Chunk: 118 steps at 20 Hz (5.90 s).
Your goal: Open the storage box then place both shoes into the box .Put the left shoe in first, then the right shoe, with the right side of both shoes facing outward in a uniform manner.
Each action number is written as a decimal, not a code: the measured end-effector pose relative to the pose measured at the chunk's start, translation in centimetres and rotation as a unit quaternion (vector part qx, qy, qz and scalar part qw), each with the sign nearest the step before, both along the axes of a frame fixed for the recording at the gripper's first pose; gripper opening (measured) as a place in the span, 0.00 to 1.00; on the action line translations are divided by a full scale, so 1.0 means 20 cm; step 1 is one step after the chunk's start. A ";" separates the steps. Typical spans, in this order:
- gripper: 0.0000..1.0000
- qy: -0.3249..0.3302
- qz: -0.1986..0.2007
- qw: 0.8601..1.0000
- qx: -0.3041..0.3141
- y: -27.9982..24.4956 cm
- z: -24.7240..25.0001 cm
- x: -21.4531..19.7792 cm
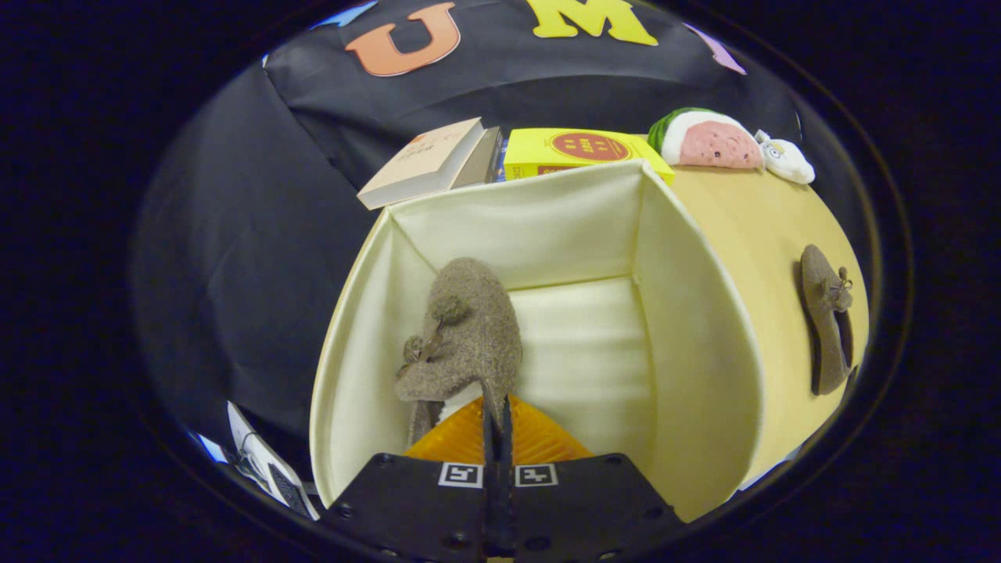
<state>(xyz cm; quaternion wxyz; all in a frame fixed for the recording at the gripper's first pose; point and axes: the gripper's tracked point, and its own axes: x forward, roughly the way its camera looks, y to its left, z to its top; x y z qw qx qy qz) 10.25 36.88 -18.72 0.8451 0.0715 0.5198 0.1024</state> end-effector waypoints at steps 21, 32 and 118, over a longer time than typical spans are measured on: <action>0.96 -0.150 0.041 0.988 -0.004 -0.76 0.67 -0.07; 0.96 -0.124 -0.053 0.989 -0.061 -1.83 0.47 0.11; 0.39 -0.192 -0.014 0.981 -0.021 -0.43 0.49 -0.09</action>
